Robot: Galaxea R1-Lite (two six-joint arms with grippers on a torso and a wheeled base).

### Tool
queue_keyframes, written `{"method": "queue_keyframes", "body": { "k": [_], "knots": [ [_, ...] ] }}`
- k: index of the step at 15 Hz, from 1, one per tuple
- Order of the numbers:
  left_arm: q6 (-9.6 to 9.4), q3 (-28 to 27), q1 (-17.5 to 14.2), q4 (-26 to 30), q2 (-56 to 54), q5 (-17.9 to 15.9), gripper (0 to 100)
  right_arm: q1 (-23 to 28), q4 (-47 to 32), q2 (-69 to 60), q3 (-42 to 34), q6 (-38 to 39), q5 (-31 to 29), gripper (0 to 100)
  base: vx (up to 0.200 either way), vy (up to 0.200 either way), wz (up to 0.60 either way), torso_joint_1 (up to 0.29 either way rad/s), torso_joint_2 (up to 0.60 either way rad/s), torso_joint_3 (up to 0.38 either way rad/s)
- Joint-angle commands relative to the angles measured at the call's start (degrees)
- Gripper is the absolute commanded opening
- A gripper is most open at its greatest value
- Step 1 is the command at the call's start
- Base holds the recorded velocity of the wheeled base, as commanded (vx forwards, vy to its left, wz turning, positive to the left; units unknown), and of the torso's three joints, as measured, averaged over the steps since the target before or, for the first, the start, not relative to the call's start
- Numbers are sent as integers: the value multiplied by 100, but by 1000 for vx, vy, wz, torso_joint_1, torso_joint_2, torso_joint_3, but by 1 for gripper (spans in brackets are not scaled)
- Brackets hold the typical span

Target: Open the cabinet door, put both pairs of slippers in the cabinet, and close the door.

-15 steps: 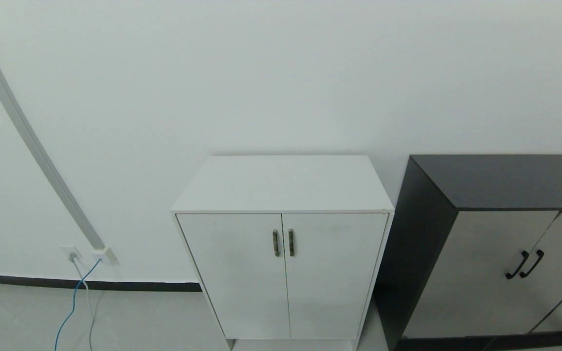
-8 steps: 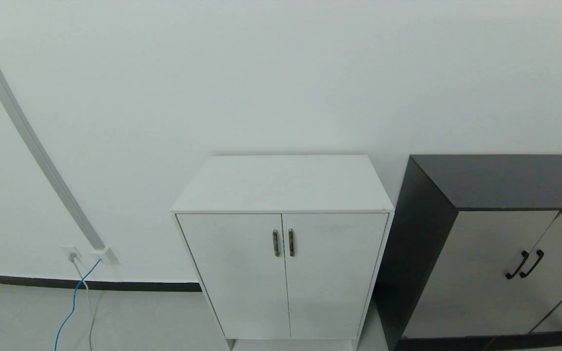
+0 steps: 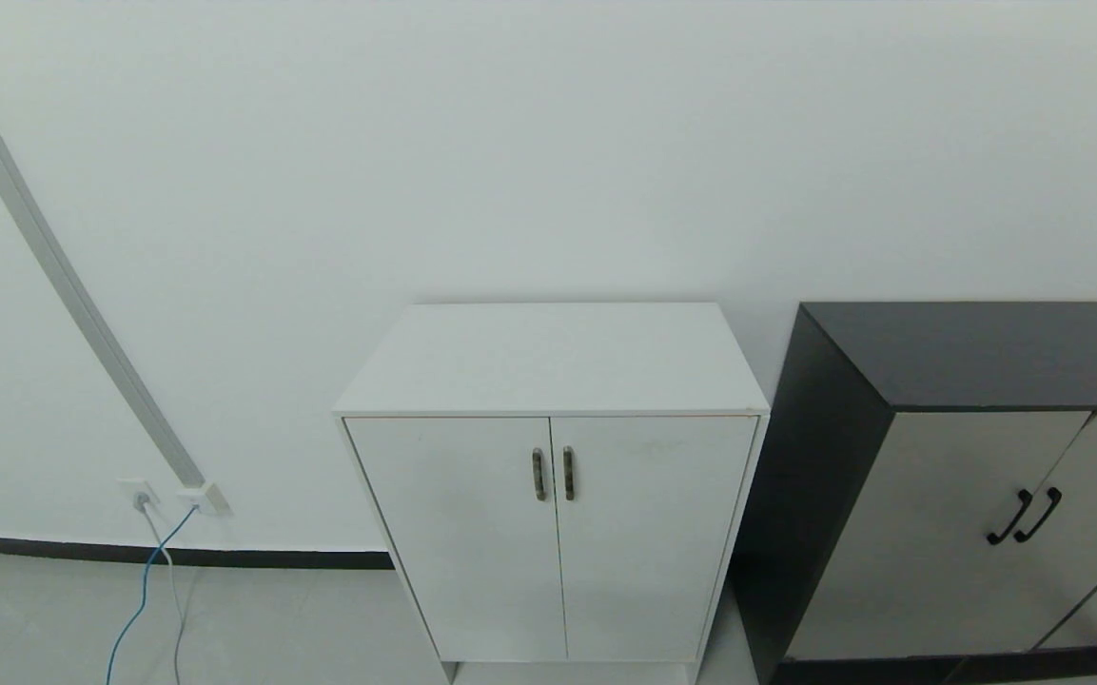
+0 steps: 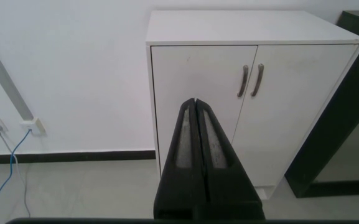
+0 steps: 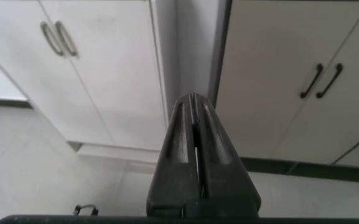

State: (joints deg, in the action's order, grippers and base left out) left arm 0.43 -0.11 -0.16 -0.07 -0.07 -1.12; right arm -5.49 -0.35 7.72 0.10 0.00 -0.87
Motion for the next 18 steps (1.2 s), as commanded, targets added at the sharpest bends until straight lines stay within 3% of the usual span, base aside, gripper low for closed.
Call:
{"method": "queue_keyframes", "body": {
  "k": [1,8,18],
  "knots": [
    [1,-7,-2,-1,7,7,0,153,0,-227,-1,0,-1,0,0,0,0,0,0,0],
    [1,2,-2,-1,7,-2,0,531,-9,-517,8,-105,-19,0,0,0,0,0,0,0],
    [-8,2,-2,-1,7,-2,0,540,62,-763,-10,466,-300,0,0,0,0,0,0,0]
  ]
}}
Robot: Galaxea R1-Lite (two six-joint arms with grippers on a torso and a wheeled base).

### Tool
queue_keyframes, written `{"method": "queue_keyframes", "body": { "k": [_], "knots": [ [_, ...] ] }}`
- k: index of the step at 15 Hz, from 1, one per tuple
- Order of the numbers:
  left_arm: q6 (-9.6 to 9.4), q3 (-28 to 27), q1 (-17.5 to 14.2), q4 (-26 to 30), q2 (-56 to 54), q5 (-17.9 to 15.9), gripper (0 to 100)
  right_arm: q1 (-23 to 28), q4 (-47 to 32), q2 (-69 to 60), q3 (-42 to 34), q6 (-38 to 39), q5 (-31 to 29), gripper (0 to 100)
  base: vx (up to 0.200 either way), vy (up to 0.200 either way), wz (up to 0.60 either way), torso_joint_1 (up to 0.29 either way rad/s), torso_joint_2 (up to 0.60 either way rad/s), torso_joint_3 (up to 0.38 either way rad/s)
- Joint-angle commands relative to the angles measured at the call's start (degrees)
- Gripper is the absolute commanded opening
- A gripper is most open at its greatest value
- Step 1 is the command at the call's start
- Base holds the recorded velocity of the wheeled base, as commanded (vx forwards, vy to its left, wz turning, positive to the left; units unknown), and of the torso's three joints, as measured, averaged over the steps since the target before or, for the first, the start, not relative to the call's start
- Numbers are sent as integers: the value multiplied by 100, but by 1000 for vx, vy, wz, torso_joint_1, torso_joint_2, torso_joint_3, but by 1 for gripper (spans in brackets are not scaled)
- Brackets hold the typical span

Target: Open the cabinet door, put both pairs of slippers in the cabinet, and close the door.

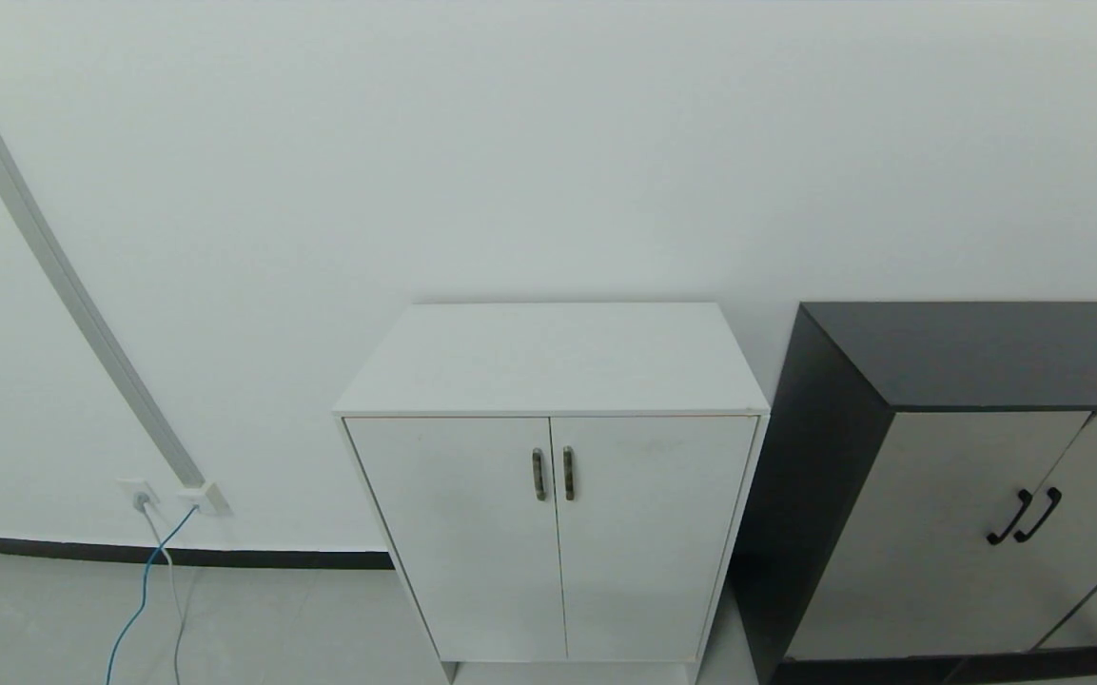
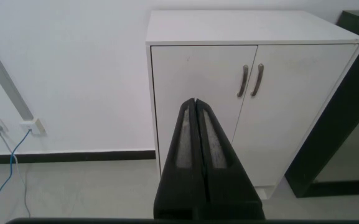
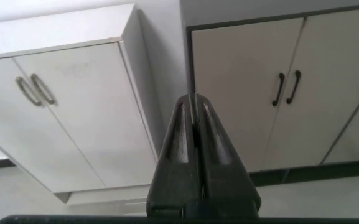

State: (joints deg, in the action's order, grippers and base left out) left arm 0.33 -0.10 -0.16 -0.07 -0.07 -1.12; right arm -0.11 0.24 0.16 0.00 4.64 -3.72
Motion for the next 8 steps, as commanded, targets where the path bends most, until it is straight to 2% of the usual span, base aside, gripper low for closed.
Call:
{"method": "queue_keyframes", "body": {
  "k": [1,8],
  "knots": [
    [2,1,-2,-1,7,-2,0,-7,20,-7,0,19,-156,0,0,0,0,0,0,0],
    [2,1,-2,-1,7,-2,0,-7,20,-7,0,19,-173,0,0,0,0,0,0,0]
  ]
}}
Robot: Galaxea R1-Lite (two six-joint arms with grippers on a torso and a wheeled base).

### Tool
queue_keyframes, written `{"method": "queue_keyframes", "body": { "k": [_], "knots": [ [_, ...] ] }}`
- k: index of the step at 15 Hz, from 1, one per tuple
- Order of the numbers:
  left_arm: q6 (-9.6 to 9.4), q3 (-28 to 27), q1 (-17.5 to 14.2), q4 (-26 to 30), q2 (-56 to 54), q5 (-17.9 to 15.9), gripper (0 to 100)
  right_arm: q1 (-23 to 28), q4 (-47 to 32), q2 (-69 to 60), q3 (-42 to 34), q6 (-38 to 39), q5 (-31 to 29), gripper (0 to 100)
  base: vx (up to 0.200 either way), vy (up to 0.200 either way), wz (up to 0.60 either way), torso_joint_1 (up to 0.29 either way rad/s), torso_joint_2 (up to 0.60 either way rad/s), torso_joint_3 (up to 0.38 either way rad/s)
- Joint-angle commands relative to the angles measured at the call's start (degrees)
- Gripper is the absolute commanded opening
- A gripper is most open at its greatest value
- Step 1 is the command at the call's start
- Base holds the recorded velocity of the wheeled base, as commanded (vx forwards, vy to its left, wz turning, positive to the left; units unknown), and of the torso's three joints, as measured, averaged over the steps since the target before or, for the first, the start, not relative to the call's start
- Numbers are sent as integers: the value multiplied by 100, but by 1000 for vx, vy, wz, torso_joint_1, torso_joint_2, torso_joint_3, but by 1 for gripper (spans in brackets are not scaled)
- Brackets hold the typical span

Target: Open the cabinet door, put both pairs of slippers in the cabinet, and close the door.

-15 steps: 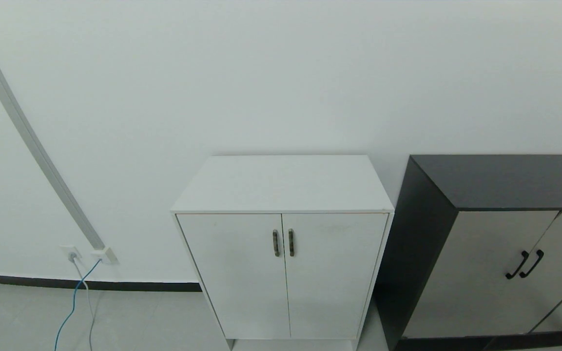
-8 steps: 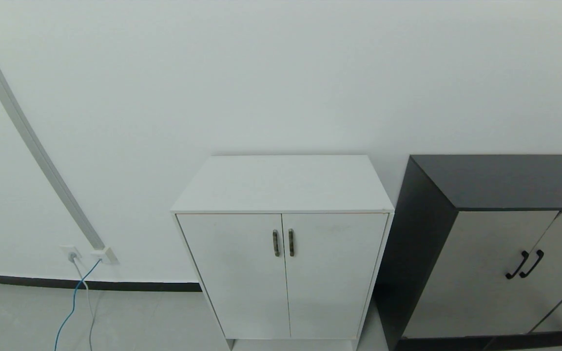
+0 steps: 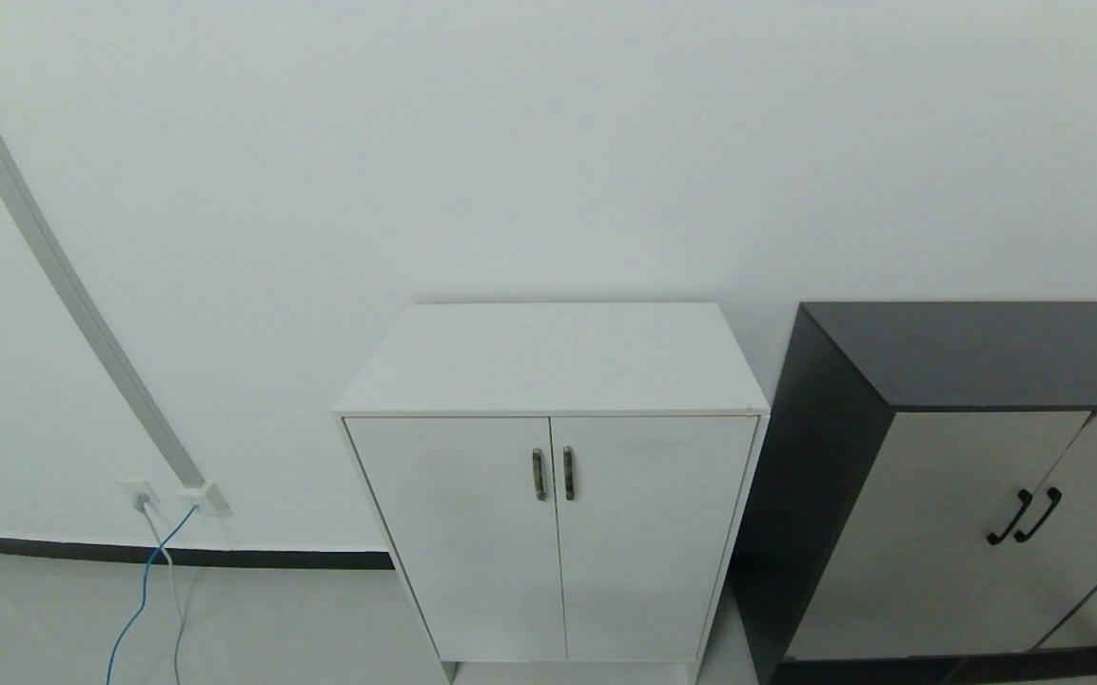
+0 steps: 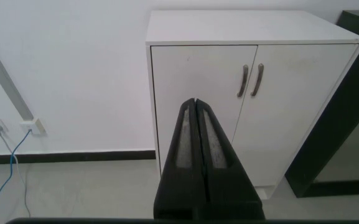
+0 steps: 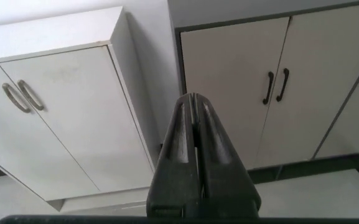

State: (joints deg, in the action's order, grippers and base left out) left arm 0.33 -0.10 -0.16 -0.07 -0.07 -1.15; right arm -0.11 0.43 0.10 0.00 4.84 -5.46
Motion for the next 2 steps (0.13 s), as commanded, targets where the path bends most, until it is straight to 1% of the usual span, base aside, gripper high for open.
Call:
{"method": "queue_keyframes", "body": {
  "k": [1,2],
  "knots": [
    [2,1,-2,-1,7,9,0,2,1,-1,0,-9,10,0,0,0,0,0,0,0],
    [2,1,-2,-1,7,0,0,2,1,-1,0,-9,10,0,0,0,0,0,0,0]
  ]
}}
